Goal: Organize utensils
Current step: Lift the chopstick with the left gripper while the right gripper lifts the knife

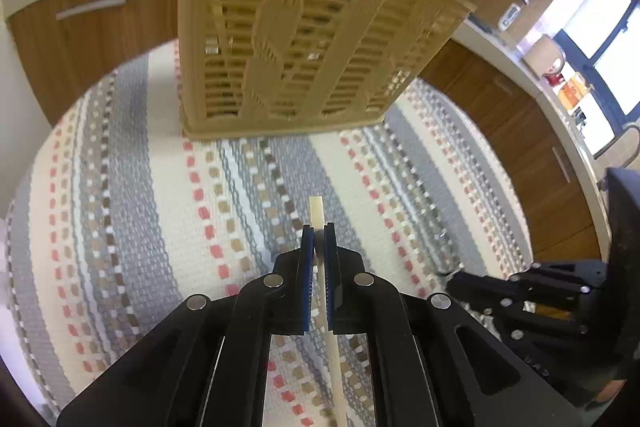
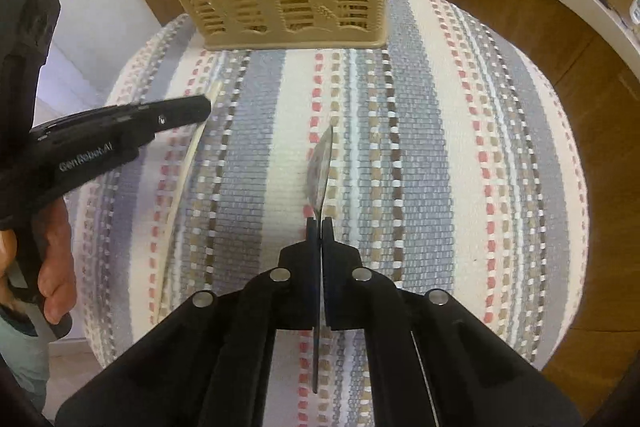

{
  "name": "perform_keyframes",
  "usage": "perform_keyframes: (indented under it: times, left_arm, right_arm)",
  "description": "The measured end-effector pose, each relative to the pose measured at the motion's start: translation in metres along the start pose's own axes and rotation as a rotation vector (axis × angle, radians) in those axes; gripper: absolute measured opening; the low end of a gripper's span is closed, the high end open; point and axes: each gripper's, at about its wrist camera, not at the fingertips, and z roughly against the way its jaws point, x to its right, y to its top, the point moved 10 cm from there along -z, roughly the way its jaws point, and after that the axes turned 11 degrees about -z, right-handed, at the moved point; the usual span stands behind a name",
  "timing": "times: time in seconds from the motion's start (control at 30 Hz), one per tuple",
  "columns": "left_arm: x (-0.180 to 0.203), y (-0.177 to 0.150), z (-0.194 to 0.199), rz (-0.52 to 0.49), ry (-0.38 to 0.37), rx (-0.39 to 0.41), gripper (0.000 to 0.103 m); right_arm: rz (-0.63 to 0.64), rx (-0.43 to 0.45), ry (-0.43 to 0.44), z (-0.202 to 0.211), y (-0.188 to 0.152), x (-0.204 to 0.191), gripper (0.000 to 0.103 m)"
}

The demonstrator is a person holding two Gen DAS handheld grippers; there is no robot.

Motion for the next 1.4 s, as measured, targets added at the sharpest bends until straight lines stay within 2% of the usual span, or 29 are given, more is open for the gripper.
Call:
perform_keyframes:
  times: [0.17, 0.3, 0.53, 0.7, 1.0, 1.13, 1.3, 1.4]
  left_arm:
    - [-0.004, 0.003, 0.021, 0.022, -0.023, 0.045, 0.002]
    - [-0.003, 0.006, 0.062, -0.008, -0.061, 0.134, 0.003]
    - [0.002, 0.022, 0.119, -0.076, 0.049, 0.310, 0.003]
    - [0.012, 0.045, 0.155, -0.095, 0.114, 0.440, 0.003]
    - [0.010, 0.113, 0.213, -0.104, 0.154, 0.648, 0.003]
    - [0.006, 0.150, 0.239, -0.091, 0.184, 0.784, 0.003]
    - [-0.005, 0.185, 0.251, -0.034, 0.207, 0.943, 0.003]
    - [-0.011, 0.194, 0.241, -0.013, 0.226, 0.986, 0.003]
  right_arm:
    - [-0.009, 0.028, 0.051, 0.012, -0.001, 0.002, 0.001]
    - [-0.015, 0.092, 0.111, 0.037, -0.004, 0.006, 0.001]
    - [-0.052, 0.252, 0.227, 0.079, 0.003, 0.005, 0.001]
    - [-0.046, 0.393, 0.276, 0.119, 0.021, -0.001, 0.001]
    - [-0.067, 0.629, 0.352, 0.196, 0.089, -0.015, 0.001]
    - [-0.081, 0.729, 0.362, 0.223, 0.126, -0.019, 0.001]
    - [-0.091, 0.819, 0.356, 0.236, 0.173, -0.025, 0.001]
    - [-0.095, 0.855, 0.336, 0.229, 0.195, -0.028, 0.001]
